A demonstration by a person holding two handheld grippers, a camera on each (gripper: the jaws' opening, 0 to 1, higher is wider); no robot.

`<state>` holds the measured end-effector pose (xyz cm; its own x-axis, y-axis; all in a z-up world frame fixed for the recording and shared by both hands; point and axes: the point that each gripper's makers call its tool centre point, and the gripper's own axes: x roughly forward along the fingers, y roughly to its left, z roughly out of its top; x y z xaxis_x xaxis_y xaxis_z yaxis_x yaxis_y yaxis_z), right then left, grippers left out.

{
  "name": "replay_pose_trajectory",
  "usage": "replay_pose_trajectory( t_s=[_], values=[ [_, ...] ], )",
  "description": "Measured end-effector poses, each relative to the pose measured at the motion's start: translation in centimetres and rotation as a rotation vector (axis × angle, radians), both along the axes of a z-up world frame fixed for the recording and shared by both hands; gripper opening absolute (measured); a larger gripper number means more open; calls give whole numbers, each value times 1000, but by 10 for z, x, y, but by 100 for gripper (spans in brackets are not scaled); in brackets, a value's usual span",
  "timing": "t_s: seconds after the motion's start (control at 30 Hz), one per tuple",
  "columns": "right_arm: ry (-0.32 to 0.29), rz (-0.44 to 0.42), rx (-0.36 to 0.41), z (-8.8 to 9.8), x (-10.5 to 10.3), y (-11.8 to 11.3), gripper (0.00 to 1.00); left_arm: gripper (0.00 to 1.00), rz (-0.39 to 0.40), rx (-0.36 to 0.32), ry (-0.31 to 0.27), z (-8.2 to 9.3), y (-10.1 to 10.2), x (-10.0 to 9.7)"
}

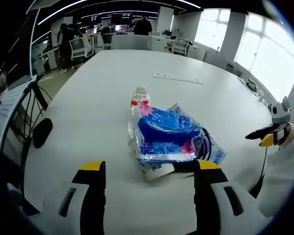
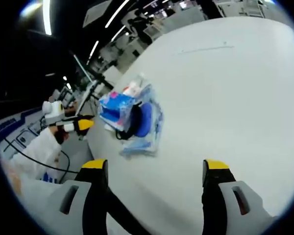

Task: Arrange the tabletop items into an orderly group along one side of the table until the central work area is clear of visible clutter.

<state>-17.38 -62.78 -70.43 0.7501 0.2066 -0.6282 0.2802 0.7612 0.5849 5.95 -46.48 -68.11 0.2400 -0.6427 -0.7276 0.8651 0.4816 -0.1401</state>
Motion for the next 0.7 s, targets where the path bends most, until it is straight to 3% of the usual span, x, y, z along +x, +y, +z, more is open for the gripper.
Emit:
replay_pose_trajectory(
  t_s=[0.17,0.7],
  values=[
    [4,-10,11,-1,-1,-1,77,73,-29,40,-4,-5,4,-3],
    [7,-36,42,-3,-2,-4,77,73,-21,47,-1,-6,3,-2]
  ],
)
